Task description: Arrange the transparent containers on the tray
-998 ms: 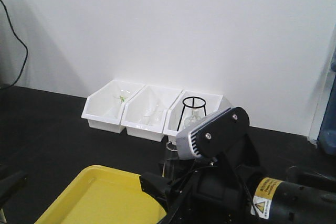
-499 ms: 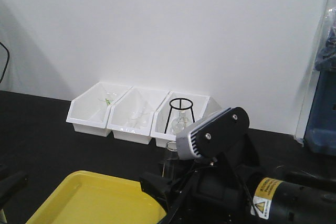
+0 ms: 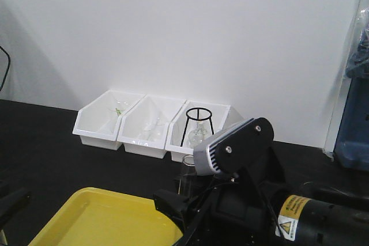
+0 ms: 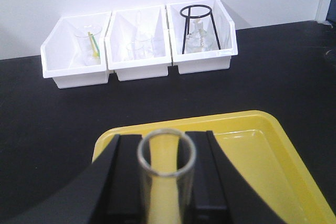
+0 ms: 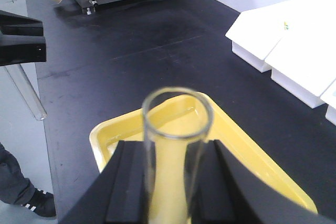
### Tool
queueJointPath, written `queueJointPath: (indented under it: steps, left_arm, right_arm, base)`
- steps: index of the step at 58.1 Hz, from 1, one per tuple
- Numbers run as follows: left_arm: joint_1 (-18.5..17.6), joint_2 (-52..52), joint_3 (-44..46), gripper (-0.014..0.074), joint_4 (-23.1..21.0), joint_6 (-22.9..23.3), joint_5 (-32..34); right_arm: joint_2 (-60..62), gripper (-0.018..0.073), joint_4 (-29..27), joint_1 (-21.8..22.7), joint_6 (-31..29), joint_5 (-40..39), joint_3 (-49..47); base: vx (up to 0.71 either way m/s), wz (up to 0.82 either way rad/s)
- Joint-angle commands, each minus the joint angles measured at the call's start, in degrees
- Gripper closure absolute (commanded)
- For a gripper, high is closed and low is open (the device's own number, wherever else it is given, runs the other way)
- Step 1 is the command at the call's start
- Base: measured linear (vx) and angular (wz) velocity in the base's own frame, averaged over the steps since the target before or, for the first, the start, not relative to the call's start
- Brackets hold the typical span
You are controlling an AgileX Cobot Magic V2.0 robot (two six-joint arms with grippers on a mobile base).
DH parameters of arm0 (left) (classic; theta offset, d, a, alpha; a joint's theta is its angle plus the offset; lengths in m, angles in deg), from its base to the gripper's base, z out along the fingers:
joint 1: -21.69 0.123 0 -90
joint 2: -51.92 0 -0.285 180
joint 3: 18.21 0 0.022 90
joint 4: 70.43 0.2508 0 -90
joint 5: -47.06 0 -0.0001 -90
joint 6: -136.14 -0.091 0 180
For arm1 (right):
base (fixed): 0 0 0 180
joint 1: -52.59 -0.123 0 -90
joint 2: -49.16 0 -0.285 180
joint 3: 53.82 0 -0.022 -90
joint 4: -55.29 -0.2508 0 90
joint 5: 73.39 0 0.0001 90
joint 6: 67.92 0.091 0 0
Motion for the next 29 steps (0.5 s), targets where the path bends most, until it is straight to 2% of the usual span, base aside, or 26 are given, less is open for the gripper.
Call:
queueJointPath:
  steps: [1, 17, 18, 29]
  left_arm:
    - [-0.2, -0.3, 2.0, 0.0531, -0.2, 0.5, 4.3]
    - [-0.2, 0.2, 2.0, 0.0531, 0.2, 0.4, 3.8]
    - [-0.2, 1.9, 2.1, 0.0531, 0.2, 0.5, 2.6]
    - [-0.2, 11.3, 5.4, 0.0531, 0.2, 0.5, 2.2]
  right_arm:
    - [1.6, 0.054, 0.4, 0.3, -0.5, -4.7, -2.0]
    - [1.4, 0.054, 0.0, 0.3, 0.0, -5.4, -2.0]
    - [0.9, 0.054, 0.0, 0.3, 2.3, -6.5, -2.0]
    - [-3.0, 0.054, -0.1, 1.0, 13.3, -10.6, -2.3]
  base:
    - [0.0, 0.0]
    - [0.0, 0.0]
    - [0.0, 0.0]
    - [0.0, 0.0]
